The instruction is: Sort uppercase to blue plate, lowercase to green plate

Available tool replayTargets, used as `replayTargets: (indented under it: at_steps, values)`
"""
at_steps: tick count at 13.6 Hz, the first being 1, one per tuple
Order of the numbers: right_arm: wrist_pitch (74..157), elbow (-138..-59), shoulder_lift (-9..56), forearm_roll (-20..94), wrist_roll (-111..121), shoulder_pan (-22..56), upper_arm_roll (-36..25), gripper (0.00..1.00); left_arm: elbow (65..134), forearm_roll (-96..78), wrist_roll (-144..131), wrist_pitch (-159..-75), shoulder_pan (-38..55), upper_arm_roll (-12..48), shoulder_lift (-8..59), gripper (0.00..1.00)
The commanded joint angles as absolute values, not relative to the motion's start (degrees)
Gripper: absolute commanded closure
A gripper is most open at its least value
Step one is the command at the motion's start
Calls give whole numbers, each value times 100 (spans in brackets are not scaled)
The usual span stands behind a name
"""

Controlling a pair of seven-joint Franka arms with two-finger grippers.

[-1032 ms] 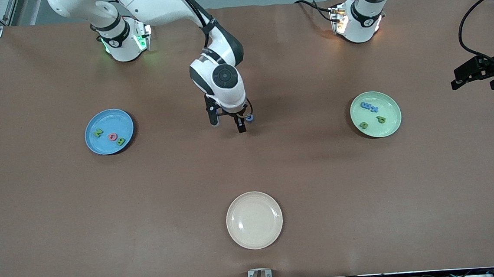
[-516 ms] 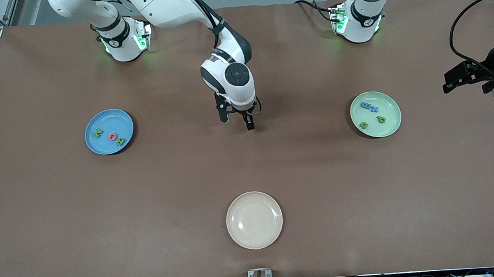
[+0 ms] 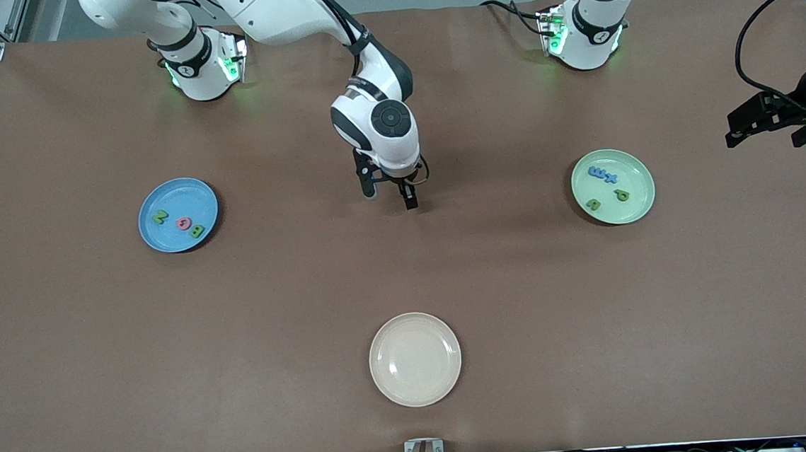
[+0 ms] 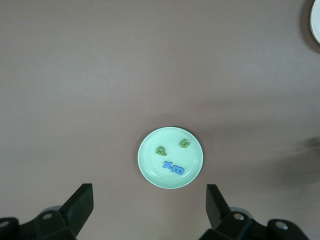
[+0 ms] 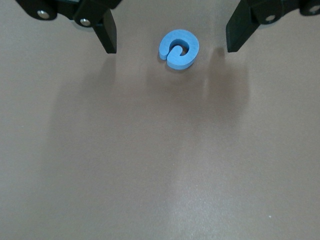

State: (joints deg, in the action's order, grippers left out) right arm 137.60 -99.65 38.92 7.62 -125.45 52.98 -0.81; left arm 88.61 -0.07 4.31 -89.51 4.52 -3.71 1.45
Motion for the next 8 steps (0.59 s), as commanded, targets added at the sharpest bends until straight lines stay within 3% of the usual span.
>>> replayTargets:
  at_steps: [1,5,8]
  values:
    - [13939,-9853,4060,650,-12744,5432,-167,4,8868,-105,431,-8859,483,-431,44,1]
    - [13983,-9853,4104,616,-12762,5493,-167,6,8929,-114,422,-8859,343,-361,-61,1]
    - [13983,-9853,4104,502,-12762,5520,-167,17,9044,-114,422,-8851,123,-115,-149,1]
